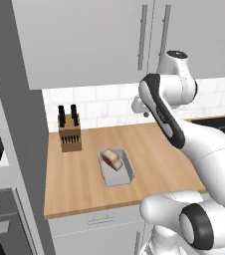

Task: Take the meat container that has the steak and place it on the second highest rack of the freezer. Then take the vegetable container that has the garlic and tomato and place it on the highest rack of the freezer.

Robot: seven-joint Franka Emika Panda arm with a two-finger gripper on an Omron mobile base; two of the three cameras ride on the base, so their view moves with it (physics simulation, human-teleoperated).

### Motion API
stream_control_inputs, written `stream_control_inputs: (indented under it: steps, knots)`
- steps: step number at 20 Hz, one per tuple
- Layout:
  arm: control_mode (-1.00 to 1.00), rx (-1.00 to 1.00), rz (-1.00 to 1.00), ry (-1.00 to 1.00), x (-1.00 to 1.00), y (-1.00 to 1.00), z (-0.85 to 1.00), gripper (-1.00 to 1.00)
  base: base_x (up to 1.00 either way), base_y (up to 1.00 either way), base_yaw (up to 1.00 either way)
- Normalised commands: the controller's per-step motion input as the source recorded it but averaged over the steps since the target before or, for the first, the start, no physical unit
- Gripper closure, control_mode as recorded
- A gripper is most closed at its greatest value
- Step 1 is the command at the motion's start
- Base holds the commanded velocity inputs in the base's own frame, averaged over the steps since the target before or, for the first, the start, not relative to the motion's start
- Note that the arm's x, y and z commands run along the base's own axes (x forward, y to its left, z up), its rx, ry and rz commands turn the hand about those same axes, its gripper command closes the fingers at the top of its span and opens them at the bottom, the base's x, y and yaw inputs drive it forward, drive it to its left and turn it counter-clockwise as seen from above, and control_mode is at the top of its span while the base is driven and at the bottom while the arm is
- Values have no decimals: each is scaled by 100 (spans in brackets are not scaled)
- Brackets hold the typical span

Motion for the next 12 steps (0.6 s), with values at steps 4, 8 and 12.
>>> stream_control_inputs:
  steps: [4,8,12]
  knots:
    - [-100,0,-6,0,-9,31,-5,-100,0,0,0]
    - [-100,18,-54,6,-45,59,-39,-100,0,0,0]
    - [-100,24,-72,13,-52,32,-51,-100,0,0,0]
